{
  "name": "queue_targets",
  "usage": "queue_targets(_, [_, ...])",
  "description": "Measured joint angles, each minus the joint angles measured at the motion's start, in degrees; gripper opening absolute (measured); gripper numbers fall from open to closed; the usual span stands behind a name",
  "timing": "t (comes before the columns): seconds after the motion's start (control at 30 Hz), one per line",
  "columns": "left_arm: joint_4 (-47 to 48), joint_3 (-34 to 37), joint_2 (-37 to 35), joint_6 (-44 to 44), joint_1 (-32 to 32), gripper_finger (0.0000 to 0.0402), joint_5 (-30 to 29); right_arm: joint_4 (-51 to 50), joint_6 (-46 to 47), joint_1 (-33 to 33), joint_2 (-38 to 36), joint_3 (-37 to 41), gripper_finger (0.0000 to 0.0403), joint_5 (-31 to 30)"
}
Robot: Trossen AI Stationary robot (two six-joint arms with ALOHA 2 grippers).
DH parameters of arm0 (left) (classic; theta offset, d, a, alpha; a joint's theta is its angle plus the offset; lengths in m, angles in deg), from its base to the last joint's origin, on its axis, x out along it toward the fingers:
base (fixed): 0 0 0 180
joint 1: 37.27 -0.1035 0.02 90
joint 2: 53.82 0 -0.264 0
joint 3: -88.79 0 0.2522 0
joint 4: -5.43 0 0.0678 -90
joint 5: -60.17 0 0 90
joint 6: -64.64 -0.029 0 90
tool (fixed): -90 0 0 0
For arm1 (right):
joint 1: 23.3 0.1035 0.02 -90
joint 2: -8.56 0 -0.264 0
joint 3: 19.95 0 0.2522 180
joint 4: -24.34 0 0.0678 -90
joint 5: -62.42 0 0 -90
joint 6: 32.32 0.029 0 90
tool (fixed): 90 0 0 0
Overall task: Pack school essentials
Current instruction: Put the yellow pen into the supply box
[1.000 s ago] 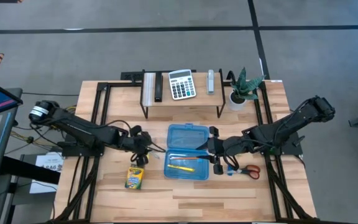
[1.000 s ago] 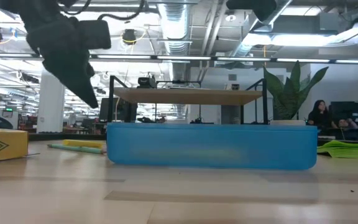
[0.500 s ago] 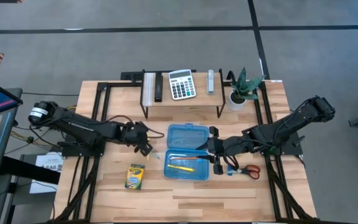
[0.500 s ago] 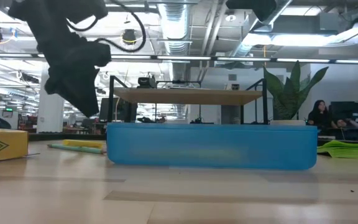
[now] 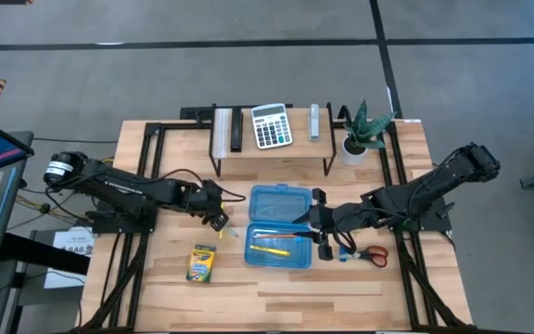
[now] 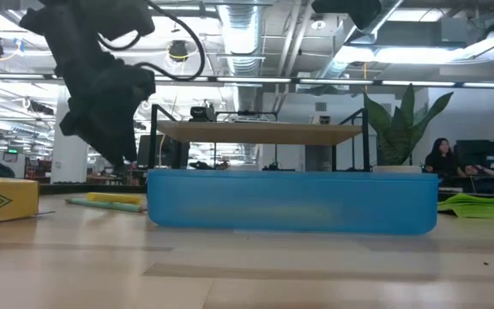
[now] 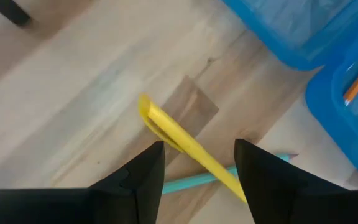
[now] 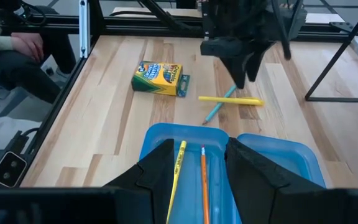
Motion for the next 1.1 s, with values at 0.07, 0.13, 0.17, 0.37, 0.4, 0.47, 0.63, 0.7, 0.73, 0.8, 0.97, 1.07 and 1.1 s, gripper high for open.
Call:
queue_targets(0.07, [-1.22,-0.05,1.75,0.26,0.00,0.0187,1.20,0.04,-0.02,0.00,0.00,0.00,0.0163,0.00])
queue_targets(0.13, [-1.61,-0.06,4.01,0.47,0.00,0.0188,2.54,-0.09,-0.14,0.00,0.00,0.02,0.0163,0.00])
queue_targets(0.17, [-1.65,-0.08,5.07,0.49,0.02,0.0187,2.54,-0.01,-0.15,-0.02,0.02,0.02,0.0163,0.01])
queue_targets(0.37, [-1.78,-1.18,9.79,1.50,-0.68,0.0184,4.18,-0.14,-0.13,-0.04,0.02,0.02,0.0163,0.00])
queue_targets(0.4, [-1.74,-1.20,10.10,1.61,-0.72,0.0183,4.70,-0.16,-0.13,-0.04,0.02,0.02,0.0163,0.01])
queue_targets(0.47, [-1.91,-1.22,10.79,1.90,-0.96,0.0183,6.05,-0.19,-0.13,-0.04,0.02,0.02,0.0163,0.01])
queue_targets(0.63, [-1.45,-1.20,10.74,3.01,-1.45,0.0183,6.47,-0.39,-0.13,-0.04,0.02,0.02,0.0163,0.00])
queue_targets(0.7, [-1.43,-1.20,10.74,3.01,-1.46,0.0183,6.48,-0.34,-0.11,-0.04,0.02,0.02,0.0163,0.02])
queue_targets(0.73, [-1.33,-1.20,10.77,3.01,-1.46,0.0183,6.48,-0.34,-0.11,-0.04,0.02,0.02,0.0163,0.01])
queue_targets(0.8, [-1.31,-1.20,11.60,3.28,-1.46,0.0183,6.64,-0.31,-0.09,-0.04,0.02,0.02,0.0163,0.02])
queue_targets(0.97, [0.03,-1.44,13.56,3.75,-1.44,0.0183,6.84,-0.43,0.05,-0.04,0.02,0.02,0.0163,0.02])
queue_targets(1.07, [0.33,-1.55,14.97,3.75,-1.44,0.0183,6.70,-0.47,0.05,-0.04,0.02,0.02,0.0163,0.02])
queue_targets(1.1, [0.41,-1.60,15.06,3.75,-1.44,0.0183,6.54,-0.43,0.04,-0.04,0.02,0.02,0.0163,0.02])
